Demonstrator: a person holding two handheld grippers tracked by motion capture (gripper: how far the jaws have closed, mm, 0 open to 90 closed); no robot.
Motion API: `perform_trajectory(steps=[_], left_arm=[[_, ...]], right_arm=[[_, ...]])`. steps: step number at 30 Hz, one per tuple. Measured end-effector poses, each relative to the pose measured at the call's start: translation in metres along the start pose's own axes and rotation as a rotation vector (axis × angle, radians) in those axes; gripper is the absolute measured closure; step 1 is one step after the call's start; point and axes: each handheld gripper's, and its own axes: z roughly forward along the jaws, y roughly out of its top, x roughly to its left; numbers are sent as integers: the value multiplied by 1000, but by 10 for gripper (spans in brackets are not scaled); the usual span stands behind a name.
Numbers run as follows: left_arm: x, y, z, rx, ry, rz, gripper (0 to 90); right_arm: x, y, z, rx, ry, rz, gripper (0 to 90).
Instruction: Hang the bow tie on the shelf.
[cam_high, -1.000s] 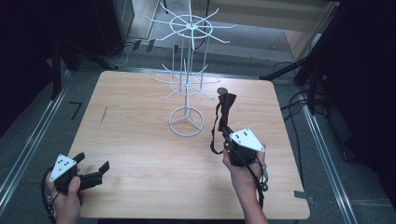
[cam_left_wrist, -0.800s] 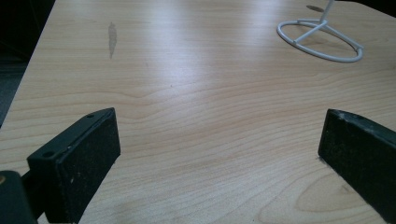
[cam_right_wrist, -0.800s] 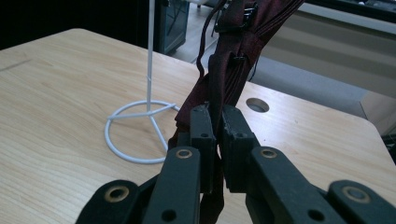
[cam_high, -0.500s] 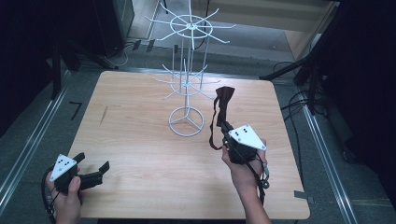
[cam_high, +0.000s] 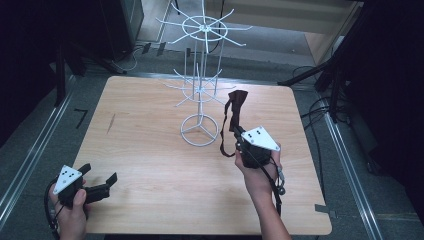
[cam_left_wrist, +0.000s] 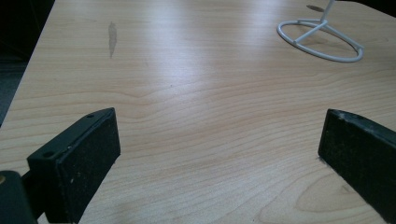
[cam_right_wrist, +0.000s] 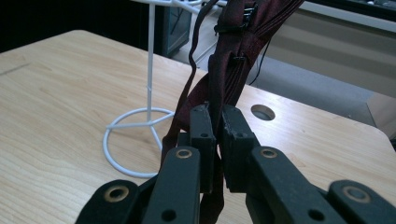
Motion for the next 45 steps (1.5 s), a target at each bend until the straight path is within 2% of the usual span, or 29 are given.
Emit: perform_trajectory(steps=[2, 7, 18, 25, 32, 35, 36, 39, 40, 45], left_arm=[[0, 0, 0, 0, 0, -1, 0], [0, 0, 0, -2, 0, -1, 0], [0, 0, 0, -2, -3, -2, 0], [1, 0, 0, -3, -5, -10, 0], [2, 0, 0, 0, -5, -17, 0], [2, 0, 0, -1, -5, -20, 0], [2, 0, 0, -1, -5, -21, 0], [2, 0, 0, -1, -7, -23, 0], [2, 0, 0, -1, -7, -23, 0], [2, 0, 0, -1, -6, -25, 0]], right_arm=[[1, 0, 3, 9, 0, -12, 863], [3, -6, 12, 41, 4, -2, 863], [13, -23, 29, 92, 14, -33, 858], [17, -32, 39, 120, 16, -7, 812], [17, -36, 44, 145, 45, 28, 688], [14, -40, 47, 180, 67, 71, 615], [14, -40, 47, 180, 67, 71, 615], [11, -44, 47, 195, 62, 90, 520], [11, -44, 47, 195, 62, 90, 520], [2, -48, 42, 185, 63, 133, 431]])
